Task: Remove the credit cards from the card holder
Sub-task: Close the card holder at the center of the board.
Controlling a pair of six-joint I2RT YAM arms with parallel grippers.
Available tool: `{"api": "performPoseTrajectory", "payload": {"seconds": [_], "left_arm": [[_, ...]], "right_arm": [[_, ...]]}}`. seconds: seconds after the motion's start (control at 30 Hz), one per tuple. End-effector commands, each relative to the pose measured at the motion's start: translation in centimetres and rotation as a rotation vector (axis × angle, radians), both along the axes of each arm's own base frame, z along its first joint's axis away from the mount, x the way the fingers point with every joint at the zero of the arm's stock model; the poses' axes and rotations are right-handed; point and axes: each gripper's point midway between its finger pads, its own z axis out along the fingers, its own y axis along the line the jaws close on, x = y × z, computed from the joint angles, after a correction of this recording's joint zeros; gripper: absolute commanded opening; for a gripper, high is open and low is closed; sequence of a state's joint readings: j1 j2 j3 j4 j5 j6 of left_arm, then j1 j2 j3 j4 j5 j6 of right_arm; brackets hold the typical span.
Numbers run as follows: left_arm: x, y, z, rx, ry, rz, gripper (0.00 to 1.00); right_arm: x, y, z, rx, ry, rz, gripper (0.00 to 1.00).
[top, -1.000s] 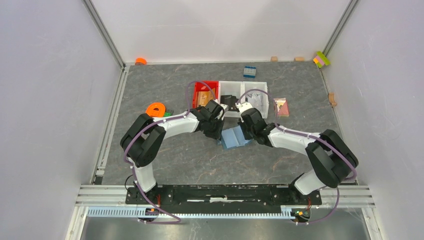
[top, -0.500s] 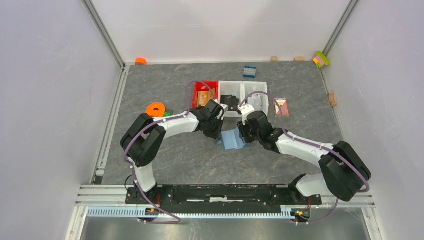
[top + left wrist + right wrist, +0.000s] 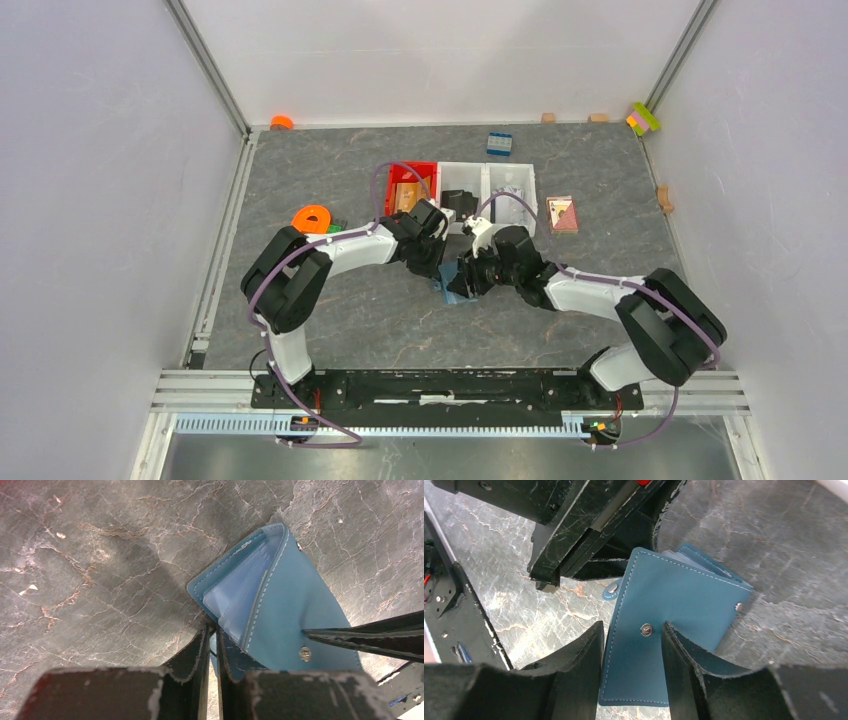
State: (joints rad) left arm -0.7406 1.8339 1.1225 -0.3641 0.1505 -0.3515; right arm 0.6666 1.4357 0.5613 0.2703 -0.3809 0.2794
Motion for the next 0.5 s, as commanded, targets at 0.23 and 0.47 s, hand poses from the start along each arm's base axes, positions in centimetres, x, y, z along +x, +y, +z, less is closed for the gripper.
{"api": "performPoseTrajectory", "payload": {"seconds": [0.23, 0.47], "left_arm": [[0.0, -0.8, 0.3, -0.049, 0.012, 0.009, 0.15], [0.1, -0.5, 0.7, -0.051, 0.004, 0.017, 0.14]], "right_arm": [[-0.8, 2.0, 1.7, 0.138, 0.003, 0.059, 0.56], [0.5, -0.2, 3.9, 0.149, -0.134, -0.059, 0.56]]}}
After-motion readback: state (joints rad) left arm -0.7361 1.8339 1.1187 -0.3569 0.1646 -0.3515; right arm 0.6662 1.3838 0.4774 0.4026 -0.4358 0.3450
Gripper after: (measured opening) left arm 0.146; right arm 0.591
